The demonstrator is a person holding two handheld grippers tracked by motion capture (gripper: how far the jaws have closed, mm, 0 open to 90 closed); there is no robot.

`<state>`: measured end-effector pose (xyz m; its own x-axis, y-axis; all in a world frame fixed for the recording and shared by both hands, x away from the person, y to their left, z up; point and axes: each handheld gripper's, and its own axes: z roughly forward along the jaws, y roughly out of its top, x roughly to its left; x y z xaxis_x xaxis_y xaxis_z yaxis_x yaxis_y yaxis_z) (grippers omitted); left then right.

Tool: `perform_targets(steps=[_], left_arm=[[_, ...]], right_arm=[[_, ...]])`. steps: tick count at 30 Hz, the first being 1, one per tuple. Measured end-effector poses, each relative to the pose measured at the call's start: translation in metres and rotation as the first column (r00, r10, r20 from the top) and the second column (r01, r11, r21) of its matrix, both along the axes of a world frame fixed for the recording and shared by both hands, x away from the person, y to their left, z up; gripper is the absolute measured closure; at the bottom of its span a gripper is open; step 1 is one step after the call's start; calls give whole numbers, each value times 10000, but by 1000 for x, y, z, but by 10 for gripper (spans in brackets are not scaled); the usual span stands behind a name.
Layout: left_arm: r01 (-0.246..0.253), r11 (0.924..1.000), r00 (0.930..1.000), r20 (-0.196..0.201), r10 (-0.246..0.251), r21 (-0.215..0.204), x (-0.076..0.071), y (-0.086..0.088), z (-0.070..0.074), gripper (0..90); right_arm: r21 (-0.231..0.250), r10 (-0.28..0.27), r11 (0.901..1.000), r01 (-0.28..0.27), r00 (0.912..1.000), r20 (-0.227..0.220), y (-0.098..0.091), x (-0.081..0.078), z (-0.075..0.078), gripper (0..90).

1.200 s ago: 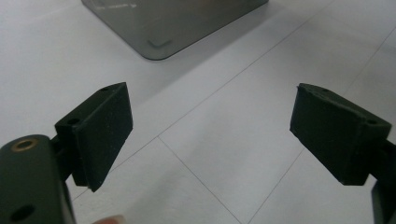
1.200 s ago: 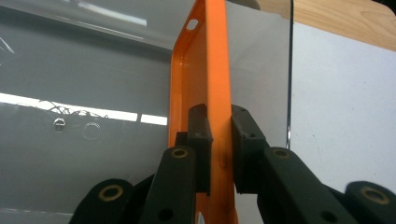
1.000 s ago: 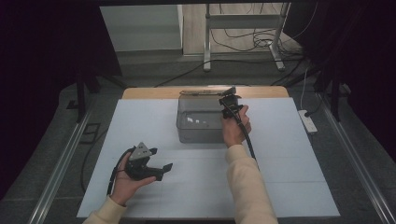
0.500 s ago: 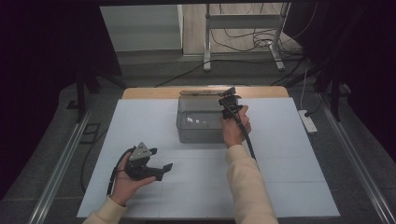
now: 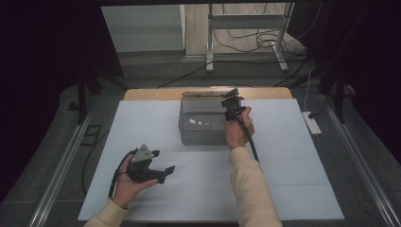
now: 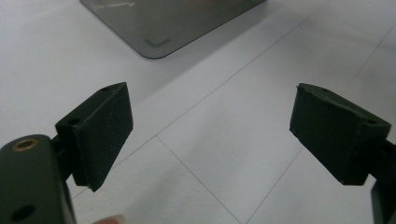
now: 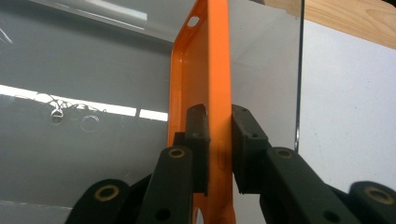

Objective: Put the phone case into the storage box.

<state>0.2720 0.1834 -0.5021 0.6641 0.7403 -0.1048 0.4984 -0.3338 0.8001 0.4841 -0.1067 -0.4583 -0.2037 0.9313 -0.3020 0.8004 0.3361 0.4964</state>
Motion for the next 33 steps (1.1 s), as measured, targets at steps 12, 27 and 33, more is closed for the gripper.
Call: perform_targets(steps=[12, 27, 33], left_arm=[[26, 10000, 10000, 19, -26, -2, -1, 0, 0, 133], [62, 10000, 10000, 35, -62, 10, -1, -1, 1, 134], [55, 10000, 10000, 40, -55, 9, -1, -1, 1, 133]], right_arm=[[-7, 268, 9996, -268, 9992, 303, 4, -3, 3, 662], [-4, 636, 9980, -638, 9935, 947, 3, -10, 18, 606], [90, 743, 9971, -758, 9910, 1112, 2, -13, 23, 591]])
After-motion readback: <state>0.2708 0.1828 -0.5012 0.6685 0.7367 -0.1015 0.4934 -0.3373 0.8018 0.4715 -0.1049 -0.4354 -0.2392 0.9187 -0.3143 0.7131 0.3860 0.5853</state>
